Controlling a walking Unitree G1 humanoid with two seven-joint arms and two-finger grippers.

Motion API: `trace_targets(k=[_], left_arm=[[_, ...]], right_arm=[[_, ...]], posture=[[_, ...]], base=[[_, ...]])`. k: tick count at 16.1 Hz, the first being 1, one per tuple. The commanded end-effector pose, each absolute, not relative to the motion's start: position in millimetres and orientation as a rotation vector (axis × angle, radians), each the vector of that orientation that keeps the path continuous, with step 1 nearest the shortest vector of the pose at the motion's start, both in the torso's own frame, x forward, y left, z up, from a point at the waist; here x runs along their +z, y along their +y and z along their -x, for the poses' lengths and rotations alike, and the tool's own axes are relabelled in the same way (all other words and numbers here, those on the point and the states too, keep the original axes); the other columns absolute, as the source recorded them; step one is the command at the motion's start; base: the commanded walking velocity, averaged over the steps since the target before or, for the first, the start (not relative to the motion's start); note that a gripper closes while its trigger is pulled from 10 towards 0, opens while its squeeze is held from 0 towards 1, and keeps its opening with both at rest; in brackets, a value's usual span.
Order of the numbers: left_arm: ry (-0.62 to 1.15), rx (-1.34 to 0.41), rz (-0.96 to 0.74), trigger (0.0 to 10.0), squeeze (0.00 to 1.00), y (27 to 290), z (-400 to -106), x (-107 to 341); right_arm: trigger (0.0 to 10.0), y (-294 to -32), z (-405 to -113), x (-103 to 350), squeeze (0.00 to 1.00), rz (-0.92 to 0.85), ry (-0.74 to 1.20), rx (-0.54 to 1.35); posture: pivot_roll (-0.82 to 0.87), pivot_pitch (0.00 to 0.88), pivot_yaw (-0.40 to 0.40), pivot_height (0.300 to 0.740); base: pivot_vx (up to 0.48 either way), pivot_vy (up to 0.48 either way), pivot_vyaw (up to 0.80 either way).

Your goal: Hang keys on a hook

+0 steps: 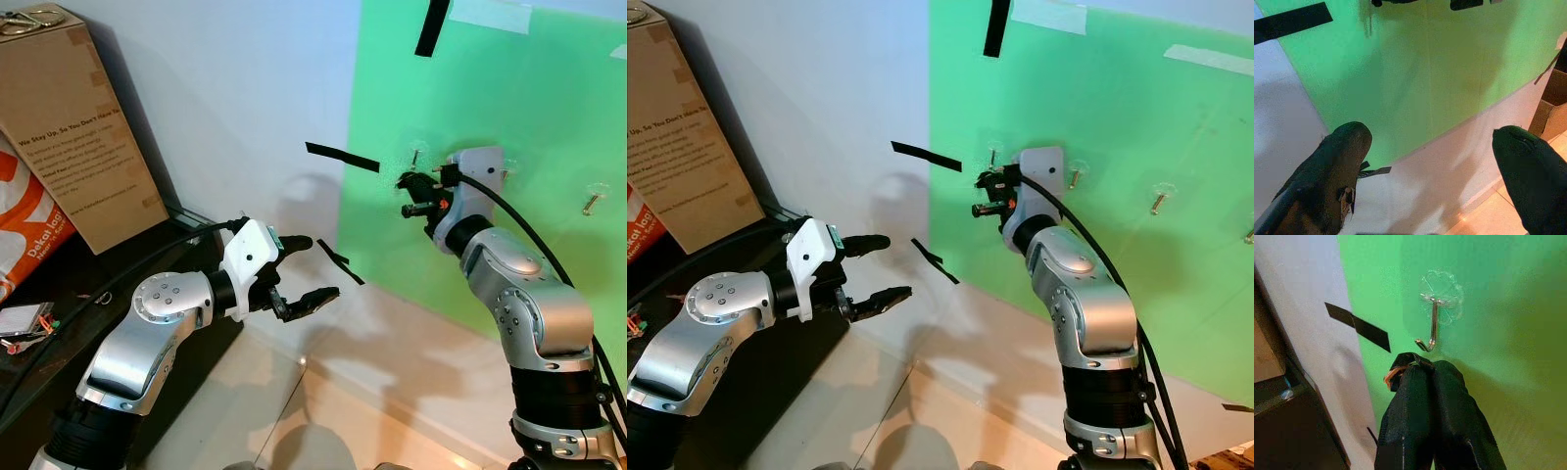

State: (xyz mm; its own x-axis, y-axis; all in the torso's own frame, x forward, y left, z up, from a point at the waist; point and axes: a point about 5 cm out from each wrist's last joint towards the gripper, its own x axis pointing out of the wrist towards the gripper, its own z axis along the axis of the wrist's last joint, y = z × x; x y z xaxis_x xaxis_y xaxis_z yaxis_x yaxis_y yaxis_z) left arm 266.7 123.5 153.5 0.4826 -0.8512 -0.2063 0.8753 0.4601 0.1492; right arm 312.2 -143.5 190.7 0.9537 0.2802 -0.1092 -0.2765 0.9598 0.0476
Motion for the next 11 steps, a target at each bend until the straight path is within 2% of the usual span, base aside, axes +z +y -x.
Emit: trace_targets(k=[1,11], left_arm=[[0.1,-1.077,-0.265,10.0,0.0,121.7,-266.5,156.7],[0.096,-1.074,-0.262,10.0,0.0,120.1,-266.8,156.1]], right_arm=[[10.0,-143.7,-309.7,193.6,0.0,-0.024,0.106,0.291],[10.0,-142.5,-306.9,191.3,0.0,-0.011,0.112,0.311]], posture=[[-0.05,0.0,0.0,0.74],[-0.05,0.0,-0.002,0.74]], base=[[0.0,0.0,0.0],[0.0,0.0,0.0]])
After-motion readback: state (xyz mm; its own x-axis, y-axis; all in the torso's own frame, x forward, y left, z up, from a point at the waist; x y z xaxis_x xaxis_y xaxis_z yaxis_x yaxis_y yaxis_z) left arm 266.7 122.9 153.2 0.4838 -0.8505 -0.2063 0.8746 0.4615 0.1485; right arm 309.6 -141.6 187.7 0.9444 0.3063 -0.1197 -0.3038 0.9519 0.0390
